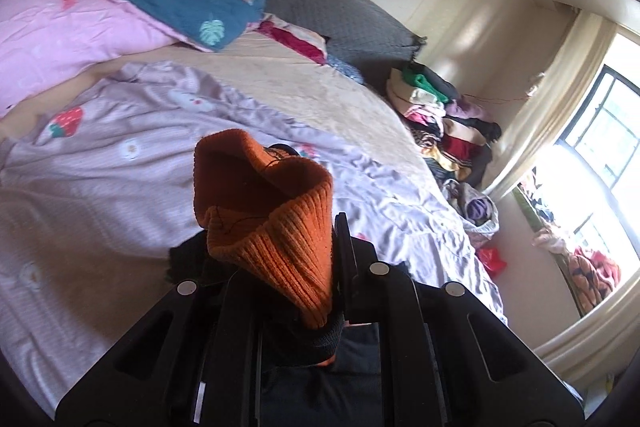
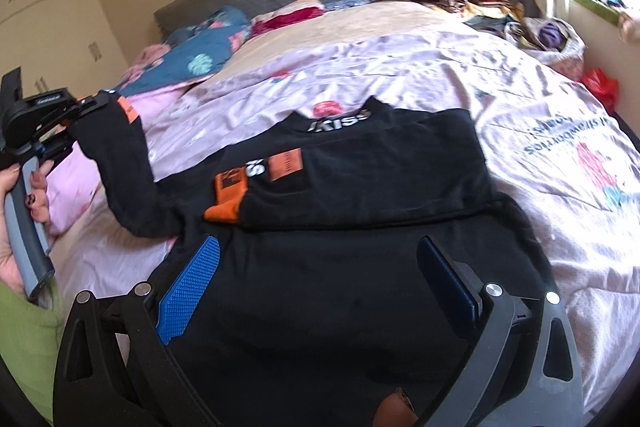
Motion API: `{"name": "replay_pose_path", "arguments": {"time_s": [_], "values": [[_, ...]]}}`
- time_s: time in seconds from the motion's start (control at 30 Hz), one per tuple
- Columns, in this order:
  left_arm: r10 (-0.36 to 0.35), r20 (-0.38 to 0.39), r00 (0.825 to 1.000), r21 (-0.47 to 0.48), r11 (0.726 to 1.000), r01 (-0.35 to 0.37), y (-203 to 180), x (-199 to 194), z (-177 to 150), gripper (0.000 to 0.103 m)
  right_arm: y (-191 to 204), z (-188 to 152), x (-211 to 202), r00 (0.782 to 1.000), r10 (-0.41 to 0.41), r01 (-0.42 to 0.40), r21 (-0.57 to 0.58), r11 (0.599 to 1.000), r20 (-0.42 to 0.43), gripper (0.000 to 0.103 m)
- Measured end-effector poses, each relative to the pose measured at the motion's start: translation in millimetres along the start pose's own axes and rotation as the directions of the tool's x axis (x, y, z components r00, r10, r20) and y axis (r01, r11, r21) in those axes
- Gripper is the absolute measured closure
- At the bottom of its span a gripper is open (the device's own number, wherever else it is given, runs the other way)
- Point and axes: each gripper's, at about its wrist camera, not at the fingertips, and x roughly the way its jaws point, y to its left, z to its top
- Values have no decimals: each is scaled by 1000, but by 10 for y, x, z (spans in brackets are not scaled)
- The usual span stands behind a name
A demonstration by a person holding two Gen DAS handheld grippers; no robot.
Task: Fold small clothes
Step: 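Carry the held sleeve with the left tool across the shirt body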
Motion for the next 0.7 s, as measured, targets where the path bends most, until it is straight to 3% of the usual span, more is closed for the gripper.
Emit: {"name": "replay_pose_path", "arguments": {"time_s": [0.23,0.47,0.7], "values": [[-65,-13,998,45,997,66,-389,131,-39,96,-283,62,-120,997,-71,69,42,997,43,5],[-135,-31,990,106,985,138,-764,273,-154,96,-506,61,-158,995,-92,86,109,990,48,5],[-186,-137,973,153,966,206,-1011,568,-497,96,-671,33,-139,993,-117,110,172,979,33,5]]}}
